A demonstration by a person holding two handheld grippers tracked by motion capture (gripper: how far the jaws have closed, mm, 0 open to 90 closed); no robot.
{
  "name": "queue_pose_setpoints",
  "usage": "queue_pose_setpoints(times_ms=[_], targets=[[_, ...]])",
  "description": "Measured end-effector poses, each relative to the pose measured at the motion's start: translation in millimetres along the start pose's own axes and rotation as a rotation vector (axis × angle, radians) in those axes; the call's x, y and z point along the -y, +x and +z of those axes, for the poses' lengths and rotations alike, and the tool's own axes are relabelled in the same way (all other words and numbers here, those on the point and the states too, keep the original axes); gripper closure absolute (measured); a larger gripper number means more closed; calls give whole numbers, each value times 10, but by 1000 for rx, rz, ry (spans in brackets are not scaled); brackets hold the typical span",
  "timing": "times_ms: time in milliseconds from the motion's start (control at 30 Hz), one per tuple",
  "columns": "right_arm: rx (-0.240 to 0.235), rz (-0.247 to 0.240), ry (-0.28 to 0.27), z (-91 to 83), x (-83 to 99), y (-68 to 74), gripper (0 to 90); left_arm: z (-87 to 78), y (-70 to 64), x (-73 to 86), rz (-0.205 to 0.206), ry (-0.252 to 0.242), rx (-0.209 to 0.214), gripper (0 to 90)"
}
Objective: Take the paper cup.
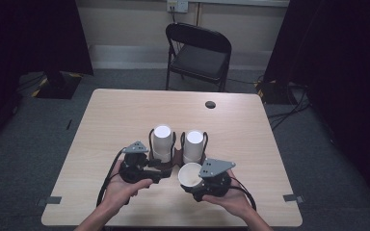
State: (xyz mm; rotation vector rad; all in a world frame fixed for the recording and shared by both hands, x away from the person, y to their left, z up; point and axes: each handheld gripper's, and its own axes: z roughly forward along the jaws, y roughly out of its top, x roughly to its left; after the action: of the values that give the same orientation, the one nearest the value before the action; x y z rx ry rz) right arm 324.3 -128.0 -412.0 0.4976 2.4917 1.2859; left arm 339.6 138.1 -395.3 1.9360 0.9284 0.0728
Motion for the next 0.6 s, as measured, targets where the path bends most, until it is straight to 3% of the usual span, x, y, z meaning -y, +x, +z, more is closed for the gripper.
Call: queue_pose_setpoints(times_ms=[133,267,400,600], targets=[[11,9,-7,-40,14,-25,248,1,11,41,39,-6,-59,323],[28,22,-14,-80,21,-66,249,-2,41,110,107,-4,-116,296],[41,38,-24,-124,42,-107,249,-35,68,217,105,-42,-110,287],[69,59,-36,-187,60,-180,251,-88,88,303,123,-48,-114,268]])
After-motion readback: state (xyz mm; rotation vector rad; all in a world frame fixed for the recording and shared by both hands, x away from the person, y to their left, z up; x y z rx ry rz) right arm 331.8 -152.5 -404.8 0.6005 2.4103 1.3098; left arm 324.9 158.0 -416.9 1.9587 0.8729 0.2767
